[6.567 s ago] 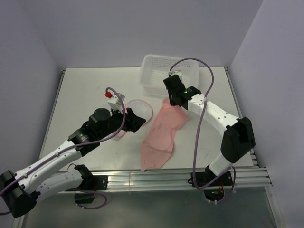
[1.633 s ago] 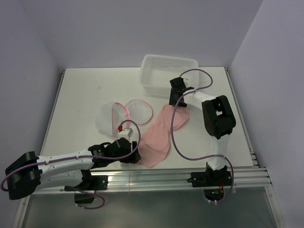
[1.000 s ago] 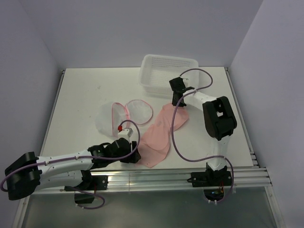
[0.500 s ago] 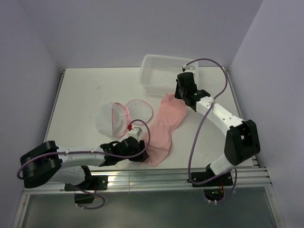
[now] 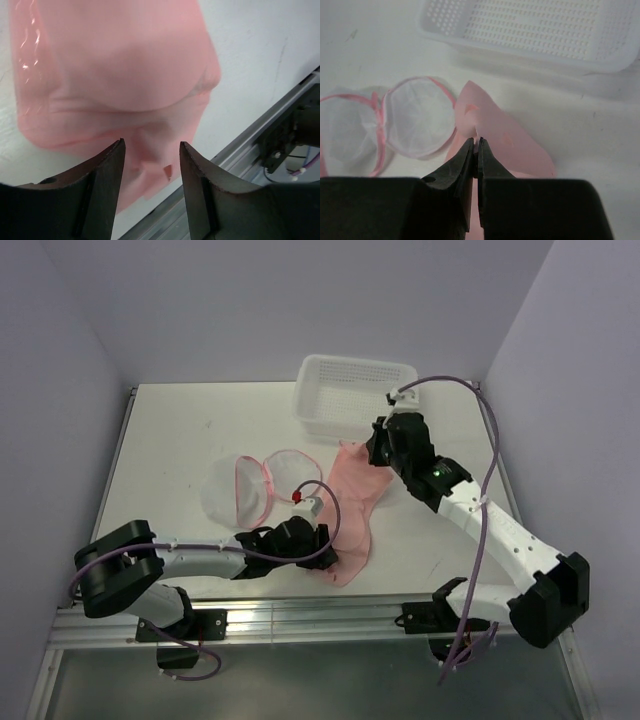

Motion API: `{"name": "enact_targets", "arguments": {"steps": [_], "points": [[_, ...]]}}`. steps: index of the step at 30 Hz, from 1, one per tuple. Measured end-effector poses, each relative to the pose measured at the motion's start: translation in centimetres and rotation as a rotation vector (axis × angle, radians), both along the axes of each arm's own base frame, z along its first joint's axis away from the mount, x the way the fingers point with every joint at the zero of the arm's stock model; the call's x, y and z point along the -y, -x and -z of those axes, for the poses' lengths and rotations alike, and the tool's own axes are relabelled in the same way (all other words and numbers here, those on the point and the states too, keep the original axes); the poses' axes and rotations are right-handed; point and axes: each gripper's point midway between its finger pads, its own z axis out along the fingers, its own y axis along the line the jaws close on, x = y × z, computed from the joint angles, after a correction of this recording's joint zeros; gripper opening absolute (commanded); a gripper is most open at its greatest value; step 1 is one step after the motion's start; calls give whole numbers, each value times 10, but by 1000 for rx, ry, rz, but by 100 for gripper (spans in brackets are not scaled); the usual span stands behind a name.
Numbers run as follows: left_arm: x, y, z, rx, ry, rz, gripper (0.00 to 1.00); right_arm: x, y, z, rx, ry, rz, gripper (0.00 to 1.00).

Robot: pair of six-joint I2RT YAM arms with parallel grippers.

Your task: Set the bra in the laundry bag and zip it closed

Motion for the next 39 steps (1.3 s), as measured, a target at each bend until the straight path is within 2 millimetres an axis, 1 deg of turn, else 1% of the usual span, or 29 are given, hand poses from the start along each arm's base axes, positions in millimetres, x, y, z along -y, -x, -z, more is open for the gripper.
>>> {"name": "enact_targets", "arguments": {"steps": [2, 5, 7, 10, 12, 15, 18, 21, 23, 25, 26, 28, 30, 32, 34, 36, 38, 39], "points": [[5, -2, -8, 10, 23, 1, 55, -11, 16, 1, 2, -10, -48, 0], [7, -3, -17, 20, 51, -1, 58, -30, 46, 13, -18, -15, -139, 0], [6, -4, -24, 25, 73, -8, 58, -43, 68, 23, -41, -12, -200, 0], [0, -4, -33, 34, 110, -23, 58, -56, 91, 35, -71, -16, -260, 0], [-10, -2, -38, 36, 137, -40, 58, -60, 106, 46, -97, -20, -285, 0], [-28, 2, -48, 49, 179, -72, 59, -63, 120, 54, -125, -31, -300, 0], [-45, 1, -64, 73, 217, -121, 60, -72, 137, 55, -138, -52, -334, 0], [-59, -5, -81, 99, 254, -176, 61, -87, 155, 55, -153, -75, -385, 0], [-68, -10, -86, 109, 266, -212, 59, -97, 168, 56, -164, -82, -421, 0], [-76, -12, -81, 103, 260, -230, 55, -104, 176, 59, -172, -75, -438, 0], [-79, -11, -73, 90, 251, -236, 54, -106, 179, 61, -177, -67, -446, 0], [-85, -4, -52, 52, 213, -229, 53, -107, 180, 68, -185, -39, -441, 0], [-90, 7, -26, 8, 157, -209, 55, -102, 173, 73, -178, -8, -404, 0], [-96, 16, -4, -32, 102, -199, 58, -97, 164, 75, -166, 17, -365, 0], [-98, 20, 6, -54, 69, -193, 58, -92, 156, 72, -151, 37, -337, 0], [-96, 21, 10, -64, 63, -185, 57, -91, 148, 65, -130, 40, -319, 0], [-90, 21, 11, -70, 72, -173, 52, -90, 143, 56, -106, 40, -310, 0], [-87, 21, 12, -74, 74, -167, 48, -89, 140, 52, -93, 41, -306, 0]]}}
